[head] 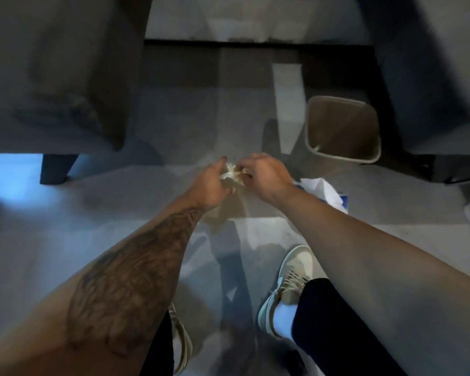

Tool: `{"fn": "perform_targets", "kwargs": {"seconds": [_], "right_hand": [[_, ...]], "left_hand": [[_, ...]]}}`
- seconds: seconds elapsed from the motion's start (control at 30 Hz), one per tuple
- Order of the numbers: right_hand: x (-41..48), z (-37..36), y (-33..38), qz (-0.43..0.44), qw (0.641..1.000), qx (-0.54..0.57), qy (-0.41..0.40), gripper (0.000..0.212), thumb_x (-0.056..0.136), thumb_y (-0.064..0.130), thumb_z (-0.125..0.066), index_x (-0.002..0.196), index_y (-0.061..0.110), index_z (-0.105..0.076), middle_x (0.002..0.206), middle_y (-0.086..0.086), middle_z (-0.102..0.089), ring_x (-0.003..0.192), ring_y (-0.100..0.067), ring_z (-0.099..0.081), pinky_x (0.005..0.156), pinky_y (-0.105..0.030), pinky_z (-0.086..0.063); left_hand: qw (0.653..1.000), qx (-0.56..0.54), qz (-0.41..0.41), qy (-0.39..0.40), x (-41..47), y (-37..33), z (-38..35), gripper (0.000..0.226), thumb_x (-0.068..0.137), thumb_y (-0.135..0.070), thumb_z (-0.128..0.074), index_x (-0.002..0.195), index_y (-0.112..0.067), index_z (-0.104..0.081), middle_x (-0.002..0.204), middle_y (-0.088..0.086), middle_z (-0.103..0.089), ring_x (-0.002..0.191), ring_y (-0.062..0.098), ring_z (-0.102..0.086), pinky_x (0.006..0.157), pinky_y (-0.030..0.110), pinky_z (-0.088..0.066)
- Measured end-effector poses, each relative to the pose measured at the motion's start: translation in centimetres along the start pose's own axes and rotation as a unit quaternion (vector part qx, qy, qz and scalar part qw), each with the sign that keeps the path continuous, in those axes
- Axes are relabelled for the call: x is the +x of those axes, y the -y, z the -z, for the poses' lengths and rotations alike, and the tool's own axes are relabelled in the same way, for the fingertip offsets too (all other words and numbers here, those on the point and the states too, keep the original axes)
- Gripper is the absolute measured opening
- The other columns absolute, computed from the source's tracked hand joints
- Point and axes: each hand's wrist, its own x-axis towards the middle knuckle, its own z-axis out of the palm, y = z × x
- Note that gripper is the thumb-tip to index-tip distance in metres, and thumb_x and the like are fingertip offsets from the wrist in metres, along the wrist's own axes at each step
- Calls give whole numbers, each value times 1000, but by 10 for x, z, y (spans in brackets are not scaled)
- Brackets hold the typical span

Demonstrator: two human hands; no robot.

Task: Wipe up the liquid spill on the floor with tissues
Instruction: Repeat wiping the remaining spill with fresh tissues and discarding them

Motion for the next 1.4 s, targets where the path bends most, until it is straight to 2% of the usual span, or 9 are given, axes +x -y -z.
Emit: {"fn": "perform_targets", "kwargs": {"seconds": [0.13,0.33,0.47,0.57,0.7,0.8,0.9,1.17,1.4], "right_hand": [[2,59,-17,-5,999,-10,-40,28,83,23,-66,110,29,-72,108,-5,-68,105,-31,-61,86,-35,-48],[-2,123,-68,-39,996,-36,-69,24,86,29,-67,110,31,-72,108,-2,-69,102,-27,-62,84,-34,-50],[1,150,-109,-107,987,-63,-104,31,81,25,-67,111,32,-71,110,-2,-69,104,-29,-59,87,-35,-49],[0,160,-133,-168,973,-111,-113,40,85,24,-66,124,29,-65,122,-5,-61,108,-29,-54,92,-39,-47],[-20,154,-137,-194,972,-82,-102,43,87,29,-67,129,22,-60,129,-6,-58,115,-28,-54,97,-45,-49],[-49,127,-135,-193,978,-47,-55,26,87,29,-61,113,24,-62,108,-4,-65,97,-28,-62,78,-38,-52],[-73,94,-139,-226,974,-30,14,15,86,29,-56,100,24,-54,97,-5,-68,87,-33,-64,66,-33,-47],[-93,44,-153,-259,938,-84,216,32,90,49,-63,110,25,-68,135,-7,-52,116,-26,-51,96,-40,-49],[-97,25,-150,-305,932,-27,197,50,93,44,-63,139,26,-53,147,-2,-48,127,-26,-51,103,-36,-47]], "left_hand": [[997,0,-75,-22,20,-64,12,41,78,-19,-74,119,-17,-70,109,8,-74,102,25,-69,88,38,-54],[996,-30,-82,-34,62,-151,-3,15,86,-17,-68,99,-20,-74,91,1,-73,89,23,-69,74,29,-51],[993,-83,-83,14,77,-207,-21,46,91,-3,-64,136,-12,-59,114,2,-65,103,15,-59,78,11,-38],[993,-81,-53,64,78,-230,-29,71,92,-10,-68,153,-24,-35,116,-8,-46,107,11,-50,84,20,-40],[994,-49,-25,90,68,-217,-32,74,92,-19,-72,154,-21,-32,126,-6,-51,121,14,-51,90,23,-39],[994,-20,8,107,56,-190,-37,70,94,-25,-70,154,-15,-36,150,6,-49,132,23,-51,94,22,-39],[992,-3,28,123,43,-164,-46,58,94,-27,-69,146,-11,-48,141,8,-57,120,22,-58,94,27,-45],[983,27,85,159,13,-110,-71,54,98,-30,-63,148,-17,-46,147,4,-54,128,24,-55,103,32,-42],[981,38,91,165,3,-95,-73,46,99,-33,-61,140,-14,-55,141,7,-59,123,24,-58,104,34,-43]]}}
